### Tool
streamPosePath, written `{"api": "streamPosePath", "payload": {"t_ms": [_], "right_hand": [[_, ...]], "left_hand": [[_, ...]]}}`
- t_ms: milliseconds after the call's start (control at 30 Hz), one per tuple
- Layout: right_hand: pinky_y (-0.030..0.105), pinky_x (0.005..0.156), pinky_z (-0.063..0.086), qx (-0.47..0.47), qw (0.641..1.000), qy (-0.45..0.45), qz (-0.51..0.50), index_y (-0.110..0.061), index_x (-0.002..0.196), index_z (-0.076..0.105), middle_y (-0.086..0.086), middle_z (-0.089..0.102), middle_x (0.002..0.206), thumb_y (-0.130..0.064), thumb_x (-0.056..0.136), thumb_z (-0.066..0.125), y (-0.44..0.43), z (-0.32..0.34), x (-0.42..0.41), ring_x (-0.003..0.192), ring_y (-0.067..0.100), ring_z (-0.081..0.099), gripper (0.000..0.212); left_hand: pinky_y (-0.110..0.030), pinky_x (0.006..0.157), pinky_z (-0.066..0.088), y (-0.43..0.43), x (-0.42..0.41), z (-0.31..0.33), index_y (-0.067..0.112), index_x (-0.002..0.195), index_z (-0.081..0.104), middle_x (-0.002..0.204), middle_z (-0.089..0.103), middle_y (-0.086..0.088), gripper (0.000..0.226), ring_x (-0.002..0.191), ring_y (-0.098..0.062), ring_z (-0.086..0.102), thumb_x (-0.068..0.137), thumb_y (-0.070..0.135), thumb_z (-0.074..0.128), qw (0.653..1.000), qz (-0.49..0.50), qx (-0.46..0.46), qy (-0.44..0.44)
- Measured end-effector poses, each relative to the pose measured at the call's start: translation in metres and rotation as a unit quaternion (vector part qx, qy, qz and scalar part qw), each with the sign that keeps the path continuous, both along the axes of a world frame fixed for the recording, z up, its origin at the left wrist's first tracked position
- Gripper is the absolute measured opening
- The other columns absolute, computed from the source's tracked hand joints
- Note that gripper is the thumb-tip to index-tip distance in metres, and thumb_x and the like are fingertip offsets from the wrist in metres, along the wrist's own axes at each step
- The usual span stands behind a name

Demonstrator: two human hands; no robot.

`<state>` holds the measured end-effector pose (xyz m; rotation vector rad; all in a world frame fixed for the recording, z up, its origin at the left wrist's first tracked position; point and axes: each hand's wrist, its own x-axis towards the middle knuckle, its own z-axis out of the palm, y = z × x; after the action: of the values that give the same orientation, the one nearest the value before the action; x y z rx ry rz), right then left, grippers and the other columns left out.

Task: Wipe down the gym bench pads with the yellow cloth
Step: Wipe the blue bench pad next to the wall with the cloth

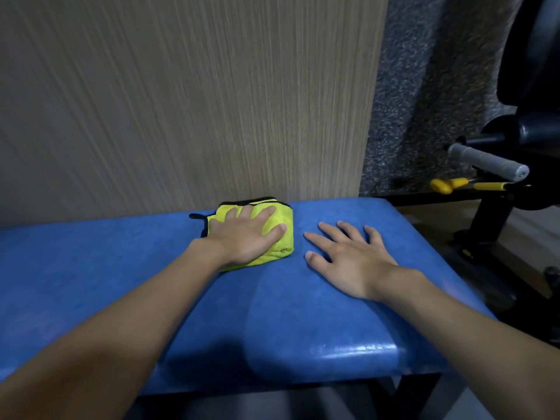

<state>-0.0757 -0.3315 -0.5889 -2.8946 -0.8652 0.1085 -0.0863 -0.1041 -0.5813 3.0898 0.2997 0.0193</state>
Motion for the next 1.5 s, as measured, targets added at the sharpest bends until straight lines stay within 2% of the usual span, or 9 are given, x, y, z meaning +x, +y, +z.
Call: {"api": "streamPosePath", "payload": {"t_ms": [133,333,567,733,800,933,1033,1267,1500], "right_hand": [[0.054,0.119,-0.006,0.007,1.0,0.006,-0.004,-0.047,0.154,0.013,-0.014,0.003,0.166,-0.065,0.097,0.015,0.0,0.0,0.0,0.152,0.015,-0.004,0.06],[0.053,0.119,-0.005,0.003,1.0,0.008,-0.005,-0.047,0.153,0.015,-0.015,0.005,0.165,-0.065,0.097,0.016,-0.001,0.001,-0.001,0.152,0.016,-0.001,0.059],[0.054,0.119,-0.005,0.0,1.0,0.012,-0.005,-0.046,0.154,0.015,-0.013,0.004,0.166,-0.066,0.098,0.016,-0.001,0.002,-0.001,0.153,0.017,-0.001,0.059],[0.051,0.119,0.001,0.026,0.997,0.067,-0.021,-0.05,0.147,0.034,-0.016,0.021,0.162,-0.069,0.095,0.029,0.002,0.02,0.008,0.151,0.015,0.009,0.056],[0.052,0.116,0.007,0.023,0.999,0.024,-0.008,-0.048,0.143,0.04,-0.016,0.031,0.158,-0.07,0.094,0.028,0.004,0.027,0.009,0.149,0.018,0.017,0.055],[0.052,0.12,-0.003,0.012,1.0,0.008,0.007,-0.046,0.153,0.02,-0.014,0.01,0.165,-0.065,0.098,0.019,0.012,0.013,0.005,0.152,0.015,0.001,0.058],[0.052,0.12,-0.004,-0.005,1.0,-0.001,0.008,-0.047,0.154,0.013,-0.013,0.003,0.166,-0.064,0.098,0.015,0.013,0.001,0.007,0.153,0.015,-0.002,0.059],[0.05,0.121,-0.006,-0.003,1.0,-0.007,0.001,-0.049,0.153,0.01,-0.018,0.0,0.165,-0.066,0.096,0.013,0.01,-0.005,0.008,0.152,0.01,-0.006,0.06],[0.046,0.122,-0.005,0.009,1.0,-0.002,-0.012,-0.05,0.153,0.014,-0.019,0.004,0.165,-0.065,0.097,0.016,0.01,0.0,0.004,0.151,0.008,-0.003,0.058]], "left_hand": [[-0.062,0.113,0.021,-0.012,-0.049,-0.001,0.051,0.153,0.009,0.164,0.018,0.003,0.094,0.151,-0.028,0.015,0.067,0.085,-0.005,1.0,-0.007,0.005,-0.001],[-0.061,0.117,0.013,-0.033,-0.124,0.002,0.052,0.154,0.002,0.167,0.01,0.003,0.095,0.153,-0.024,0.006,0.065,0.084,-0.009,1.0,-0.023,-0.004,0.011],[-0.059,0.118,0.012,-0.048,-0.177,-0.005,0.052,0.152,-0.008,0.168,0.006,0.004,0.093,0.154,-0.024,0.002,0.065,0.083,-0.011,0.999,-0.019,0.036,0.004],[-0.063,0.116,0.013,-0.044,-0.157,-0.001,0.054,0.151,-0.002,0.167,0.007,0.003,0.094,0.153,-0.026,0.004,0.063,0.085,-0.008,1.0,-0.015,0.015,0.012],[-0.063,0.116,0.013,-0.038,-0.142,-0.001,0.055,0.151,0.0,0.167,0.007,0.004,0.093,0.153,-0.025,0.005,0.064,0.086,-0.006,1.0,-0.018,-0.001,0.015],[-0.064,0.114,0.018,-0.019,-0.094,0.001,0.057,0.15,0.005,0.166,0.01,0.005,0.092,0.152,-0.027,0.01,0.063,0.086,-0.004,1.0,-0.02,-0.016,0.015],[-0.064,0.113,0.019,-0.004,-0.05,-0.001,0.056,0.15,0.007,0.166,0.012,0.006,0.092,0.151,-0.028,0.012,0.064,0.086,-0.002,1.0,-0.014,-0.012,0.006],[-0.065,0.11,0.022,0.023,0.033,0.007,0.056,0.149,0.014,0.161,0.023,0.001,0.07,0.147,-0.034,0.023,0.083,0.08,0.013,1.0,0.002,-0.022,-0.008],[-0.063,0.109,0.02,0.022,0.026,0.005,0.055,0.152,0.01,0.163,0.02,0.001,0.066,0.147,-0.033,0.02,0.09,0.077,0.014,1.0,0.001,-0.014,-0.004]]}}
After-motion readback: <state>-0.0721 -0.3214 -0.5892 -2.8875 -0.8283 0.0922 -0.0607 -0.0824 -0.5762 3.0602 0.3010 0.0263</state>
